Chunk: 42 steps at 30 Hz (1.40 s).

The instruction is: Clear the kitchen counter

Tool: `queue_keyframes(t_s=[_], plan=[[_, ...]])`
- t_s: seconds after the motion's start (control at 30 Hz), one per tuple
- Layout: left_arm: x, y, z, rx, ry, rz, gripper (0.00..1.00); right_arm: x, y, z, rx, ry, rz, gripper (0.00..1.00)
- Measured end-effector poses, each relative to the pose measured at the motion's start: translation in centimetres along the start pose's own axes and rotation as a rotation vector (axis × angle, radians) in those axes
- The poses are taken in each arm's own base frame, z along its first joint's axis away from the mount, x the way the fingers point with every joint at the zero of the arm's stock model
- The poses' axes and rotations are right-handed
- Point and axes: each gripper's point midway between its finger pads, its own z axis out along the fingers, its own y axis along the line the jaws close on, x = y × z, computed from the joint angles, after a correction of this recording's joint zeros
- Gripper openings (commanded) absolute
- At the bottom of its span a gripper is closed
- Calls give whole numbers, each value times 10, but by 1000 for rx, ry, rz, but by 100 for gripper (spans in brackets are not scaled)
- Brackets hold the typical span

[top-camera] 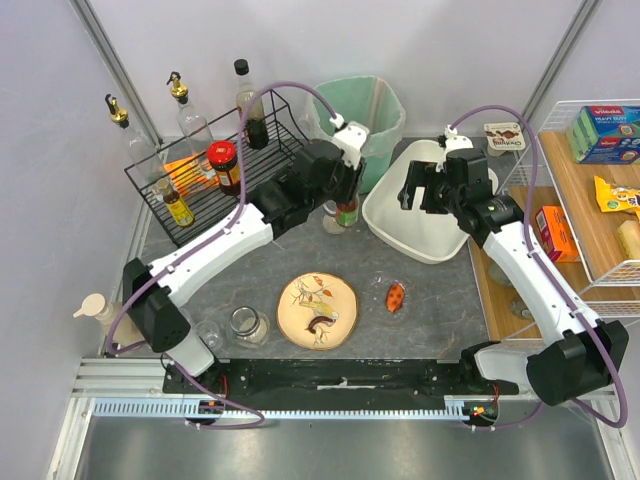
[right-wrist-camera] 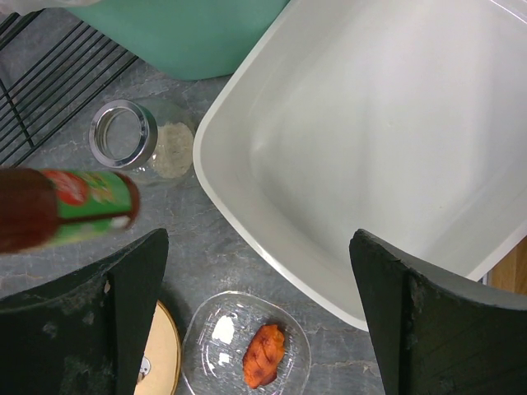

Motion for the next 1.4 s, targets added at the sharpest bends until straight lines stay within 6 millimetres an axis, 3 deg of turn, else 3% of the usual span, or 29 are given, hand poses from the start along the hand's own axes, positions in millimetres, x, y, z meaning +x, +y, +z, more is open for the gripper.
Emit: queue_keyframes(t_s=[0.1, 0.23, 0.37, 0.47, 0.67, 0.9, 1.07, 1.3, 1.4], plan=[[-38, 19, -15, -78, -75, 1, 2, 0, 0, 0, 0, 0, 0, 98], [-72, 53, -31, -174, -135, -23, 1, 0, 0, 0, 0, 0, 0, 98], [-95, 110, -48, -312, -181, -70, 2, 0, 0, 0, 0, 0, 0, 98], [-102, 152, -57, -412, -201, -100, 2, 1, 4, 0, -22, 4, -5, 98], [-100, 211, -53, -529, -193, -149, 2, 0, 18, -2, -110, 8, -35, 98], [-71, 249, -25, -565, -128, -215, 2, -2, 25, -2, -149, 1, -47, 98], [-45, 260, -1, -567, -66, -231, 2, -3, 25, -2, -146, -1, -46, 98], [-47, 263, 1, -570, -81, -240, 2, -5, 25, -2, -146, -8, -44, 98], [-47, 266, 0, -575, -82, -248, 13, -5, 24, -2, -143, -10, -43, 98]])
